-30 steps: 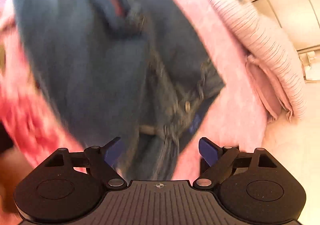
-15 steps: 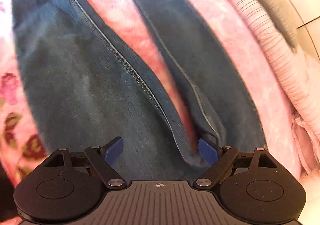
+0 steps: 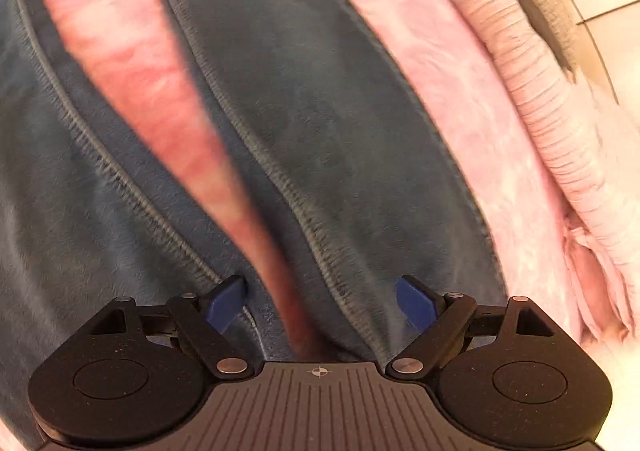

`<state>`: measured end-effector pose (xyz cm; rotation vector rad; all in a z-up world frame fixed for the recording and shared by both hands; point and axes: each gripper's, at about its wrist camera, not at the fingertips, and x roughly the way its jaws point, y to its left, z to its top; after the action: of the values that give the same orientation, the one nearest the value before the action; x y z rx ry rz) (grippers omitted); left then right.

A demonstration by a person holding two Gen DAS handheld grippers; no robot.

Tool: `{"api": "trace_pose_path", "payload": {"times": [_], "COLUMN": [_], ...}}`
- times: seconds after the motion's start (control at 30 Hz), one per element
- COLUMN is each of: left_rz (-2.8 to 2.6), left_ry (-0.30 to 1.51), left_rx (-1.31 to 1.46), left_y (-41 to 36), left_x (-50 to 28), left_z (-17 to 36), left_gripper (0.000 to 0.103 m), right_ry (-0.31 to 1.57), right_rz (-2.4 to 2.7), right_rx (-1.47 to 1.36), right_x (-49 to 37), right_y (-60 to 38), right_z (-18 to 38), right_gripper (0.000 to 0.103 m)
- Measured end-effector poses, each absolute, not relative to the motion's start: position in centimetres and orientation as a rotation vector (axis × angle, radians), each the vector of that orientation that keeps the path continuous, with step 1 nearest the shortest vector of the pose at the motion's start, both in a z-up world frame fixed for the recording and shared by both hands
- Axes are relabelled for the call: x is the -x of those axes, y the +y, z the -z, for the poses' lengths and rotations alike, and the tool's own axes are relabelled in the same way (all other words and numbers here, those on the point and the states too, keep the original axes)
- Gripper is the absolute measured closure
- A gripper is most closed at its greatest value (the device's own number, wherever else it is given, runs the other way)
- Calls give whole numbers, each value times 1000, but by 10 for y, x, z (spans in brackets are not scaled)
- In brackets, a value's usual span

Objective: Fold clothes
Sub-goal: 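Stretch the jeans flat on the bed and open both grippers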

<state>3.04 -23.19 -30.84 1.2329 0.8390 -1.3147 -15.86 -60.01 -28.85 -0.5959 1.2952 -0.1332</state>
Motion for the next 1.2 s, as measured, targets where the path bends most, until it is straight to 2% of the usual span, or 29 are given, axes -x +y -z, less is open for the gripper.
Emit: {"api": "trace_pose_path", "payload": {"times": [0.03,0.2,0.27,0.33,0.47,0.57,0.63,0.67,0.7,0.73,0.9,1.0,1.2], "left_rz": [1306,1270,1297,1350,1466,1454,1388,1348,1313,1290,1323,1363,1327], "left_ry": [827,867,907,916,771,610,521,510,506,515,470,502,600], "left_rx": [-1242,-1182,-1121,-1082,-1162,-1297,-1375,-1392,-1404,-1402,-1512,-1650,-1741], "left_y": [-226,-183,-161,-142,-120,-124,-134,-140,-144,-146,-132,-125,-124], "left_x": [-31,-42,-40,-26,33,75,92,95,97,96,101,107,118], "left_z": [307,290,279,272,279,306,323,326,327,323,290,291,296], "left_gripper": [82,80,76,64,63,63,67,72,85,90,91,89,84], "right_ry": [1287,1247,1254,1267,1295,1322,1327,1331,1335,1338,1358,1382,1384], "right_rz": [145,127,106,67,-8,-55,-62,-59,-51,-38,86,181,328], "right_rx": [592,518,478,464,422,411,412,409,410,416,398,342,171], "right_x": [159,192,208,217,229,236,243,246,250,254,289,317,367], "right_y": [-598,-550,-526,-505,-462,-443,-439,-441,-445,-450,-486,-510,-549], "right_z": [284,250,245,248,263,276,280,281,280,279,264,260,252], "right_gripper": [18,17,17,17,18,17,17,18,18,18,17,17,17]}}
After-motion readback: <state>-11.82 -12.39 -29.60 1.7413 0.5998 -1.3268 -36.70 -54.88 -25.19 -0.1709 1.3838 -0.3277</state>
